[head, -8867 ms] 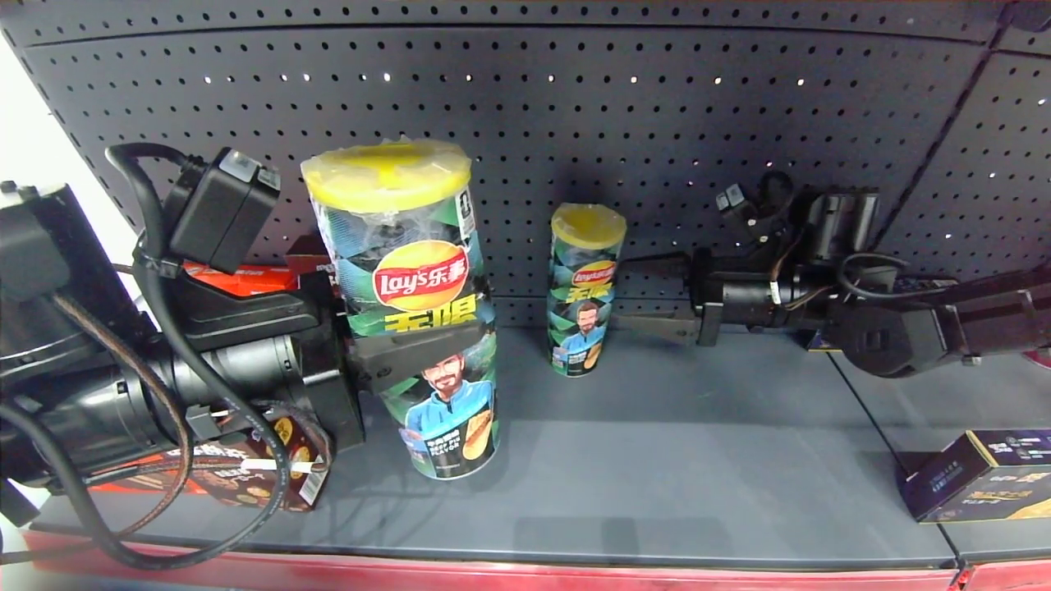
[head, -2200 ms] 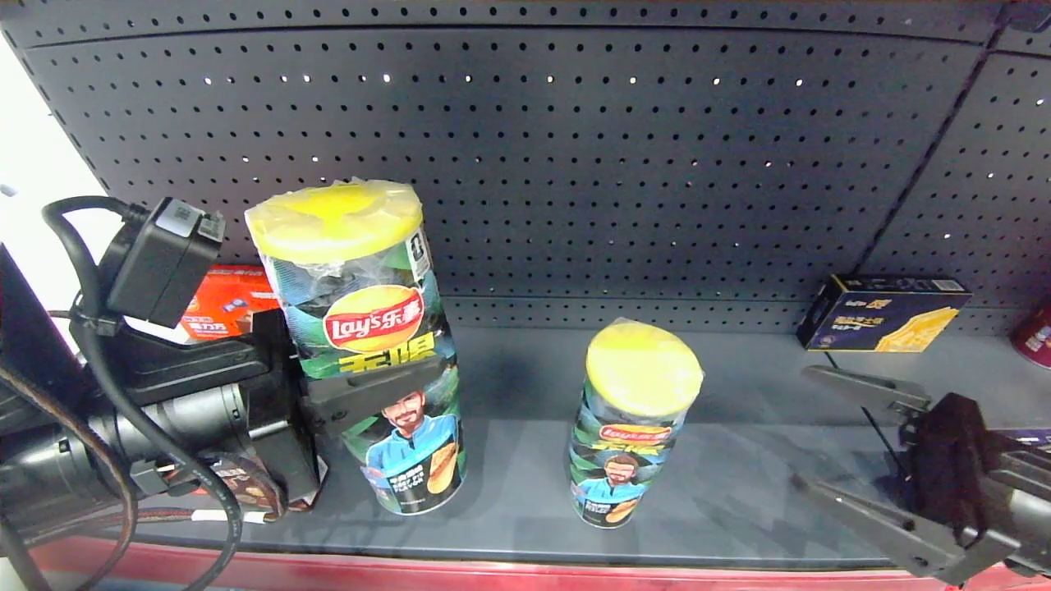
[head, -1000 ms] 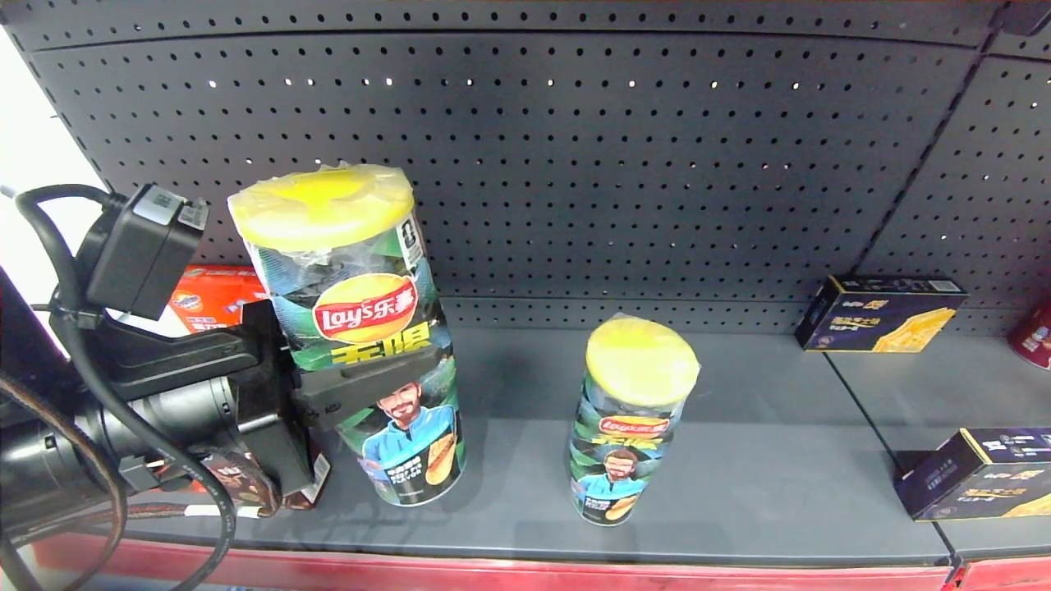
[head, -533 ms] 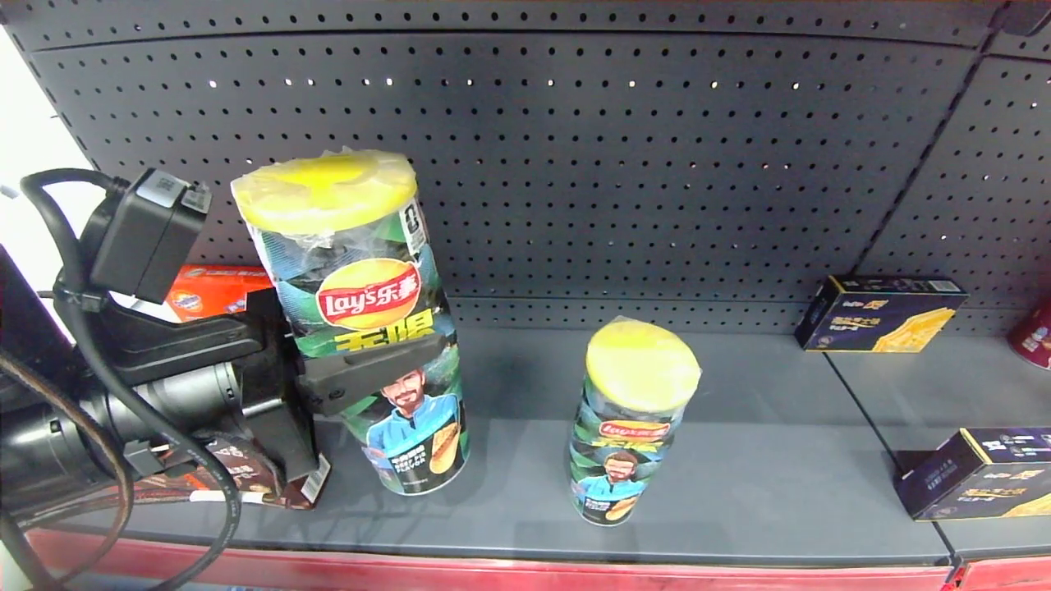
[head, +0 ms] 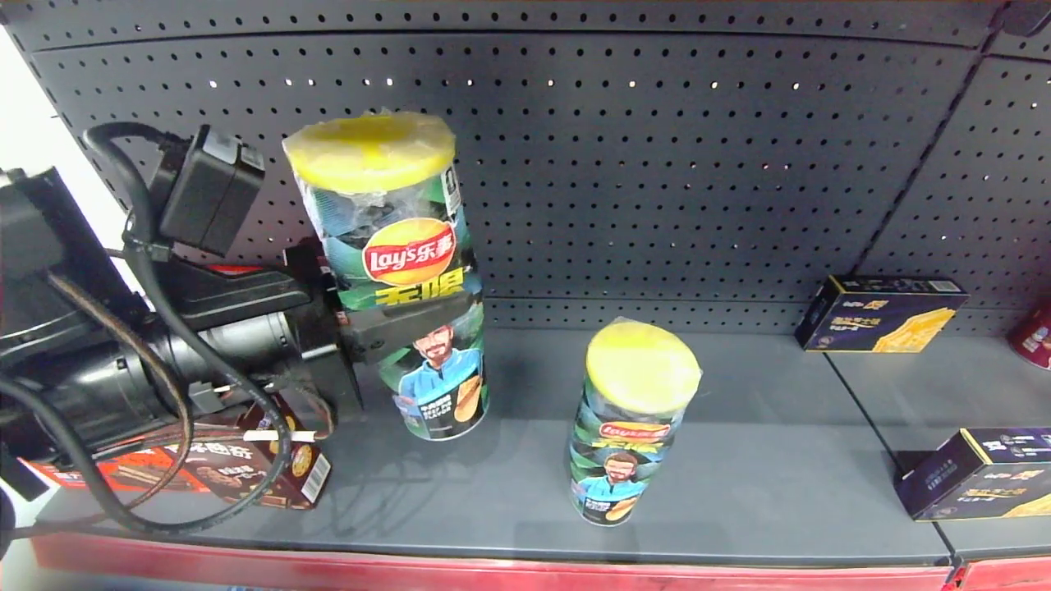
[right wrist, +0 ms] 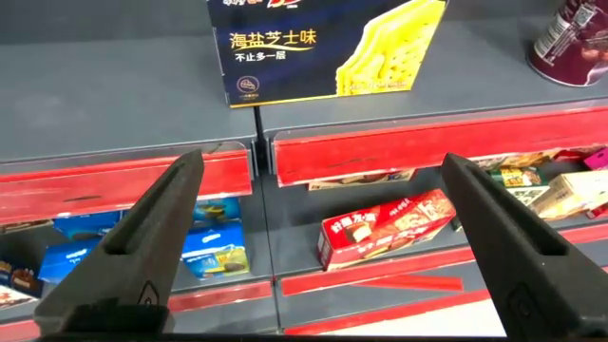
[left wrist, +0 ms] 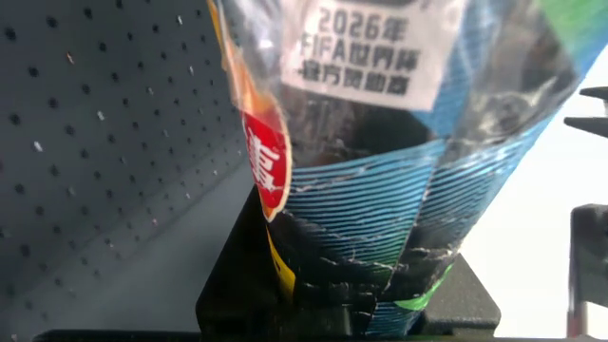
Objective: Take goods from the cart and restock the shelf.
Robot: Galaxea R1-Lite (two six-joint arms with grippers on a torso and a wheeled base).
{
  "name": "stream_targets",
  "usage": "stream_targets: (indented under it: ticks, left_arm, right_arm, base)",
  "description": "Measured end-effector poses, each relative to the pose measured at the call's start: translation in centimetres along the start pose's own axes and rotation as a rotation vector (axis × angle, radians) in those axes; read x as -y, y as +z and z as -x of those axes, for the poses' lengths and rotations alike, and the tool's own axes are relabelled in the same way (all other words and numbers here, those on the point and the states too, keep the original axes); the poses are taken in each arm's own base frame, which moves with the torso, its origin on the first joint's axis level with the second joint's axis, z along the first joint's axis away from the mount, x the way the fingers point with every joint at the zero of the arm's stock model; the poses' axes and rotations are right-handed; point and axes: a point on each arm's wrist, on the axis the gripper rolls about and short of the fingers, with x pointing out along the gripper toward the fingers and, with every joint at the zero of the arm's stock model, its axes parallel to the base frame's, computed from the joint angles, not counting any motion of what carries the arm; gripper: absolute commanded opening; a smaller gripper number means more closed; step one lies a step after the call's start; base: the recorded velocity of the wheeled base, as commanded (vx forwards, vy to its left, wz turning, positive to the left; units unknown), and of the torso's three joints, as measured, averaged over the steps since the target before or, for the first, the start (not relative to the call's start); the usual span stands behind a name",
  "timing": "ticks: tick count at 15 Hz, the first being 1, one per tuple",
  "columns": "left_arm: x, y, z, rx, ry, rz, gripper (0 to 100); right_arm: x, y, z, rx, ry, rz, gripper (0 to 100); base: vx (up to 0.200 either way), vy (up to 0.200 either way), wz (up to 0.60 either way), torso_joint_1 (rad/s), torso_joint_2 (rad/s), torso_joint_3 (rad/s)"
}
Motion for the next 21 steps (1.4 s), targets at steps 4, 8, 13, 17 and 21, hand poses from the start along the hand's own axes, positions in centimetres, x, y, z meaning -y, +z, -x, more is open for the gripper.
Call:
stream_targets:
  ticks: [4,8,13,17,21]
  left_arm:
    - [-1.0,0.3,-2.3,0.003,0.056,-0.007,0]
    - [-2.9,1.3,-6.5,0.038,0.065,-0.035,0]
    - [-5.2,-0.6,-11.2,-0.024,0.043,-0.007,0]
    - [-7.1,-2.8,-14.0,-0.026,-0.074,0.003,0]
    - [-8.5,-4.9,-15.7,-0.040,-0.074,0.011,0]
  right_arm:
    - [0.0,0.0,0.0,0.000,0.000,0.000,100]
    - [0.0,0.0,0.0,-0.001,0.001,0.000,100]
    - [0.0,0.0,0.0,-0.002,0.001,0.000,100]
    - [0.0,0.0,0.0,-0.002,0.000,0.000,100]
    - [0.0,0.0,0.0,-0.003,0.000,0.000,100]
  base:
    - [0.000,0.000,0.00,0.000,0.00,0.000]
    - [0.000,0.000,0.00,0.000,0.00,0.000]
    - [0.000,0.000,0.00,0.000,0.00,0.000]
    - [0.000,0.000,0.00,0.000,0.00,0.000]
    - [0.000,0.000,0.00,0.000,0.00,0.000]
